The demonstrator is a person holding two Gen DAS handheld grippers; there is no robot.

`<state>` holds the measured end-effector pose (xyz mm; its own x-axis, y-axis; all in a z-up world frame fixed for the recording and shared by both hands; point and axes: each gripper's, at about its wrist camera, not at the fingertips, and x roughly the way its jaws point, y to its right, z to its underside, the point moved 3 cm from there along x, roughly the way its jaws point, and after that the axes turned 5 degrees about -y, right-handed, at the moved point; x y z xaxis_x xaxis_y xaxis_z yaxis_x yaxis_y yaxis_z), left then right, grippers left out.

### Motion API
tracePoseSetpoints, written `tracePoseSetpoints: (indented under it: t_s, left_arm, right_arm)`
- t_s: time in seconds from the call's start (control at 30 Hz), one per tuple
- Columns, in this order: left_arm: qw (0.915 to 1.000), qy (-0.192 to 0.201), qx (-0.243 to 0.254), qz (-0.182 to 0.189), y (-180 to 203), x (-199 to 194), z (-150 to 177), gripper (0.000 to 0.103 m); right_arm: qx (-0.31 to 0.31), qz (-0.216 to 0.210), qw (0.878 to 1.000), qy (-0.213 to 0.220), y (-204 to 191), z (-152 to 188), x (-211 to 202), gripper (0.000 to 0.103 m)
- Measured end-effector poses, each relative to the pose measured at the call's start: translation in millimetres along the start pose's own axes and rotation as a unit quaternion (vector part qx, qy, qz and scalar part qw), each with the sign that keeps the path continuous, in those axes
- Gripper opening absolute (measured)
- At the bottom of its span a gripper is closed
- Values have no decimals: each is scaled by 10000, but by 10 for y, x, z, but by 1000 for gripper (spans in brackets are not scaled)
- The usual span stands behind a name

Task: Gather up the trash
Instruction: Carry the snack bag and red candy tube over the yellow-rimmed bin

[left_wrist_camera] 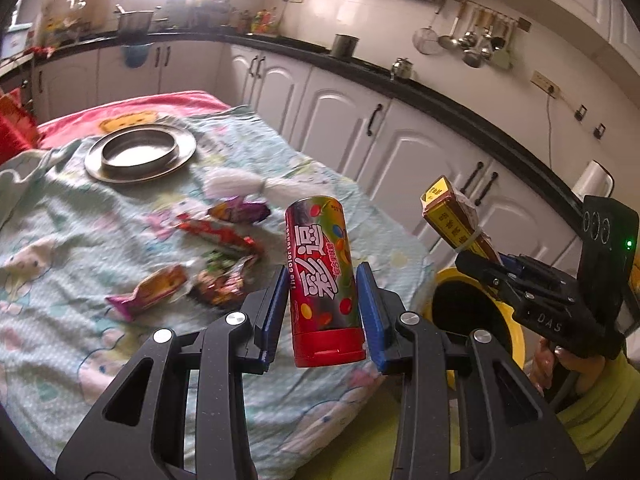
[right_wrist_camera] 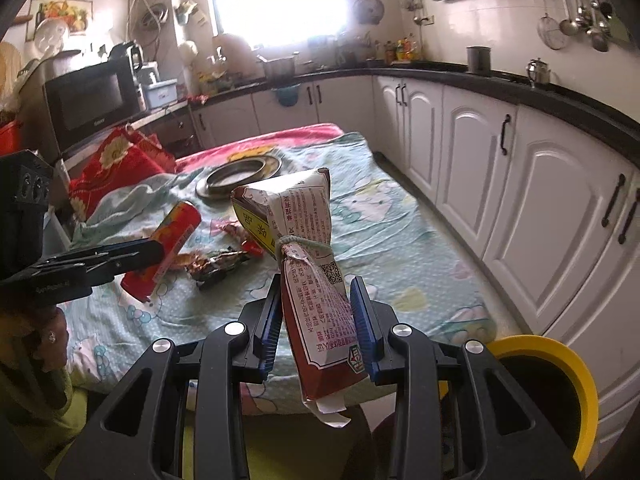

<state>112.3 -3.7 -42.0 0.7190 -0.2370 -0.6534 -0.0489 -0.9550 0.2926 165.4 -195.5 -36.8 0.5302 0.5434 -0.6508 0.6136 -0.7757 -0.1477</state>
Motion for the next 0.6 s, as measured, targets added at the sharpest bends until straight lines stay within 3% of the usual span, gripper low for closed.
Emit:
tracePoseSetpoints:
  t_s: [0.6]
  left_arm:
    - [9981,-37,505,344,565,202,-88,28]
  right_arm:
    - [550,354,9973,341,390,146,-408,32]
